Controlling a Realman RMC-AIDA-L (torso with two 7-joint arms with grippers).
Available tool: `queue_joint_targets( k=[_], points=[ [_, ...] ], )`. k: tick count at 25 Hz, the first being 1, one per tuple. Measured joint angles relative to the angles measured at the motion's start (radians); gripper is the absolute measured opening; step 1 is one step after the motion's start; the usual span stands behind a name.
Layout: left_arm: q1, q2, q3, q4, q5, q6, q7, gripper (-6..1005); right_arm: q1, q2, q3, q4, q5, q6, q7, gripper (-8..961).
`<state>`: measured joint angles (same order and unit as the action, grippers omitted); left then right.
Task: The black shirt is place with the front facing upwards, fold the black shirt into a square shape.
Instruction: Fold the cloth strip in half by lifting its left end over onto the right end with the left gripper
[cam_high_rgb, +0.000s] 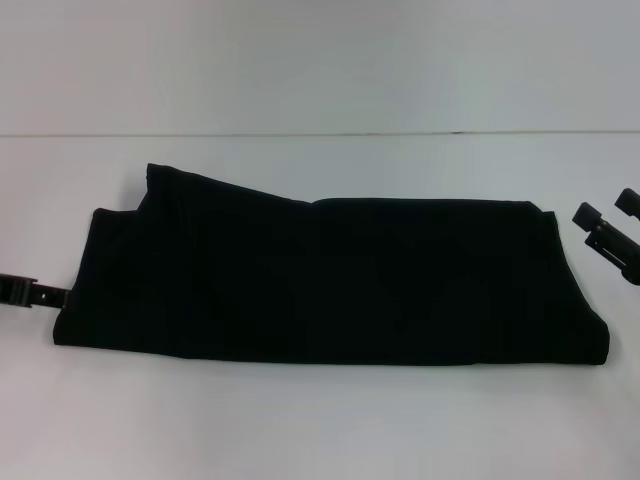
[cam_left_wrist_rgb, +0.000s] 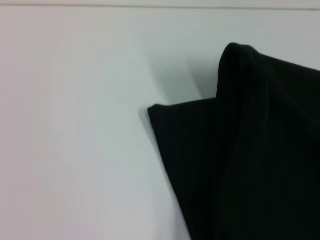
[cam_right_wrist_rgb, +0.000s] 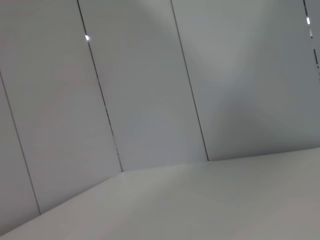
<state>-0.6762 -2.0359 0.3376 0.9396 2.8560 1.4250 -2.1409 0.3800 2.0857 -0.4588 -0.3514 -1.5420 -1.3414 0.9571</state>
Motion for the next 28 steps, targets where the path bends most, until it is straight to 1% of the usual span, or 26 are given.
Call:
queue_joint_targets(
  k=[3, 6, 10, 16, 22, 28],
  points=[
    [0.011, 0.004, 0.0, 0.02, 0.0, 0.04, 0.0, 717, 0.002, -0.004, 0.0, -0.005, -0.002, 0.0, 0.02, 766],
    [0.027, 0.003, 0.003, 0.05, 0.0, 0.067, -0.001, 714, 0.001, -0.006, 0.0, -0.006, -0.002, 0.0, 0.028, 766],
    [0.035, 0.002, 0.004, 0.053, 0.0, 0.077, 0.001, 710, 0.0, -0.001, -0.005, -0.006, -0.002, 0.01, 0.023, 766],
    [0.029, 0.002, 0.007, 0.008, 0.0, 0.038, 0.004, 704, 0.019, 0.0, -0.043, 0.0, -0.004, 0.039, 0.029, 766],
    [0.021, -0.002, 0.056, -0.04, 0.0, -0.008, -0.026, 698, 0.026, 0.001, -0.065, 0.002, -0.004, 0.058, 0.023, 765],
    [0.008, 0.001, 0.065, -0.063, 0.0, -0.015, -0.03, 691, 0.027, 0.001, -0.07, 0.004, -0.004, 0.065, 0.018, 765]
  ],
)
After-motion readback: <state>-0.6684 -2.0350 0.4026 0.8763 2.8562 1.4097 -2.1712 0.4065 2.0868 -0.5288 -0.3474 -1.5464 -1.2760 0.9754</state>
